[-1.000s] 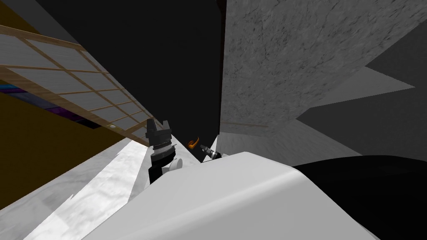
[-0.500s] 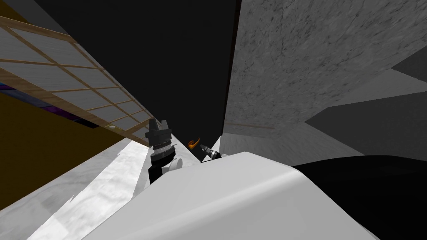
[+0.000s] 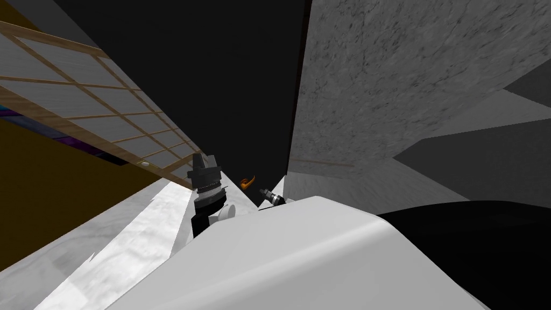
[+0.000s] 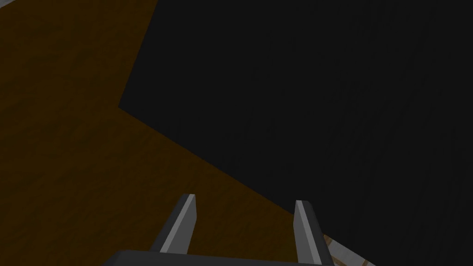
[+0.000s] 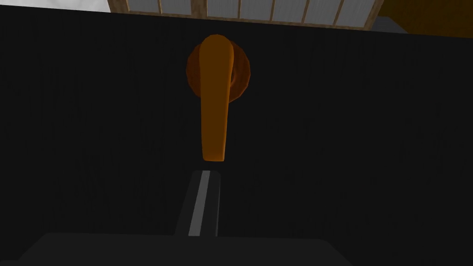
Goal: Push the door open
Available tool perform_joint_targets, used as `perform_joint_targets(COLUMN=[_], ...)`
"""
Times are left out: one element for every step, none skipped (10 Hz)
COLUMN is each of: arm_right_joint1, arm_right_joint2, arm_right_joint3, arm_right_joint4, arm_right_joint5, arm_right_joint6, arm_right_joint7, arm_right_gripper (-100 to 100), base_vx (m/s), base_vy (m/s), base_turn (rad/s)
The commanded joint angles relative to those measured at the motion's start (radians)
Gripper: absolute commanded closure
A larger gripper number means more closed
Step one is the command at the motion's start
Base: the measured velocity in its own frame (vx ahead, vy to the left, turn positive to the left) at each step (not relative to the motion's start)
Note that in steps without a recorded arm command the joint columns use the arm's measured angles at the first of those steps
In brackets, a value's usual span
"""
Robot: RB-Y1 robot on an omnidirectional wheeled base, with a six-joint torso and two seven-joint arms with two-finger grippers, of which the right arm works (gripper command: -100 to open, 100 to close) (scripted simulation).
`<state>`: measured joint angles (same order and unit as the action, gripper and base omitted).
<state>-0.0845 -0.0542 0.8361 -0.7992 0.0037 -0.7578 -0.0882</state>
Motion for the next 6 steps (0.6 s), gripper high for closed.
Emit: perform_joint_targets(arm_right_joint1=[0.000,0.000,0.004,0.006,0.008,0.010], arm_right_joint2=[0.000,0.000,-0.002,0.001,0.008,0.017], arm_right_joint3=[0.000,0.000,-0.035,-0.055,-0.074,-0.091], arm_right_joint4=[0.000,0.000,0.006,0.009,0.012,0.015], arm_right_joint5=[0.000,0.000,-0.008,-0.013,-0.018,-0.022], arm_right_joint6=[0.000,0.000,0.001,0.002,0.003,0.003], arm_right_joint7=[0.000,0.000,0.014,0.021,0.028,0.035], arm_right_gripper=[100,100,-100,-100,-100,-100], base_vx=[-0.007,0.000,-0.073,-0.141,-0.141,-0.130], base_vy=[-0.006,0.000,0.087,0.146,0.157,0.099], base_turn=[0.000,0.000,-0.133,-0.218,-0.125,-0.097])
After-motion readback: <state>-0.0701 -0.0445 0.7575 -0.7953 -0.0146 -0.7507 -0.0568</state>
